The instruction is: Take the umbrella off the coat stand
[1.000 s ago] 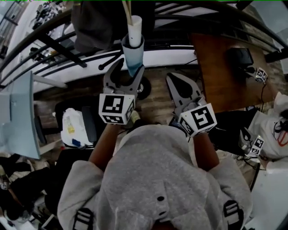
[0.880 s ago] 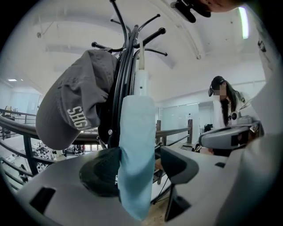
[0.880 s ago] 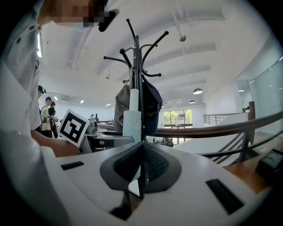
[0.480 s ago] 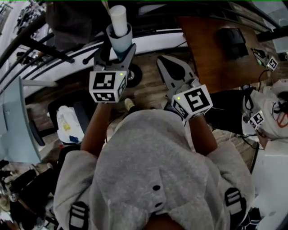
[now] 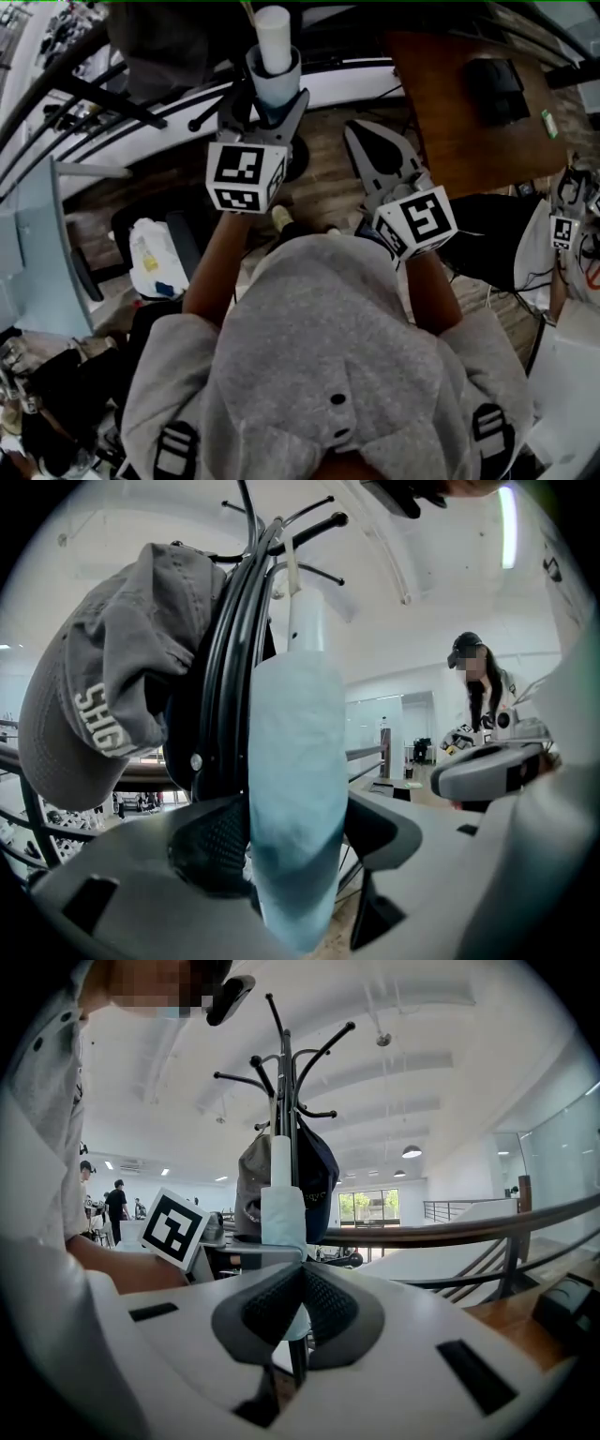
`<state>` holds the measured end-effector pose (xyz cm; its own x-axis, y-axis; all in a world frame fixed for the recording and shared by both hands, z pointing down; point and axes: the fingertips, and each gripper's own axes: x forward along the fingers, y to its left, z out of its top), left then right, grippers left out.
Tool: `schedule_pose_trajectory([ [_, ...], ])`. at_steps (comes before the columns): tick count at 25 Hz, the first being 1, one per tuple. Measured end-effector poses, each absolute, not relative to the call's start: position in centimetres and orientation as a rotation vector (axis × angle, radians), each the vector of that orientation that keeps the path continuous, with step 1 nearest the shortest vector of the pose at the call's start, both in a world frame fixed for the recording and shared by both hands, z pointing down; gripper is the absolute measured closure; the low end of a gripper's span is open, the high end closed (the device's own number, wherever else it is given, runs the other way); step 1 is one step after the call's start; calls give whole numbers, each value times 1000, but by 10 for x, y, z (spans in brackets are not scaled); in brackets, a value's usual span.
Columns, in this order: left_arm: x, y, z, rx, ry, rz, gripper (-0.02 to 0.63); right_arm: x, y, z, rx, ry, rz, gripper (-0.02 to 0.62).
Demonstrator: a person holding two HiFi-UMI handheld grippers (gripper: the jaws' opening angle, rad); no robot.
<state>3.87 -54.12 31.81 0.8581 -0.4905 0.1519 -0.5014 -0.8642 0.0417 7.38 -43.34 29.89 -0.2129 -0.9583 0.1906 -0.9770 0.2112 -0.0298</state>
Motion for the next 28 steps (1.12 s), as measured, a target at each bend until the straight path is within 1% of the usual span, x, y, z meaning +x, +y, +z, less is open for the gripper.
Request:
schedule_pose_trajectory([
  [8,47,-557,312,2950,-866,194,316,79,-437,297,1882,-2346,198,584],
  [17,37,-538,308,2961,-780,224,330,75,-423,296,1919,-2354,184,584],
  [28,18,-500,226,3031,-829,75,331,75,-410,281,1836,-2435,141,584],
])
